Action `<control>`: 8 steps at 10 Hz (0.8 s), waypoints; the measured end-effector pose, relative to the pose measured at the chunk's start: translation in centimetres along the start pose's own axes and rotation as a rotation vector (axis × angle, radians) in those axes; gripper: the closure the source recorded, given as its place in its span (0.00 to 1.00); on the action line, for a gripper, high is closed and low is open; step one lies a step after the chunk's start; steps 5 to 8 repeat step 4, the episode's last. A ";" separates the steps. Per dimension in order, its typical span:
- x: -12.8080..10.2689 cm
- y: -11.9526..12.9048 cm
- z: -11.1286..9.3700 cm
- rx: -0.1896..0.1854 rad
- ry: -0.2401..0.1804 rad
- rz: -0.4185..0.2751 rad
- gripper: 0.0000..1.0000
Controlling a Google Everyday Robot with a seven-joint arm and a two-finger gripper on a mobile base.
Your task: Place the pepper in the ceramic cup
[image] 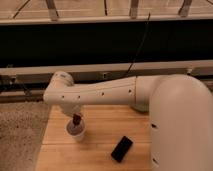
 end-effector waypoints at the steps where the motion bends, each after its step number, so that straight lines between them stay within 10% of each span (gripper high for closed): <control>1: 0.0 0.0 0.0 0.001 0.000 0.000 0.36; 8: -0.1 0.1 0.2 0.001 0.000 0.000 0.30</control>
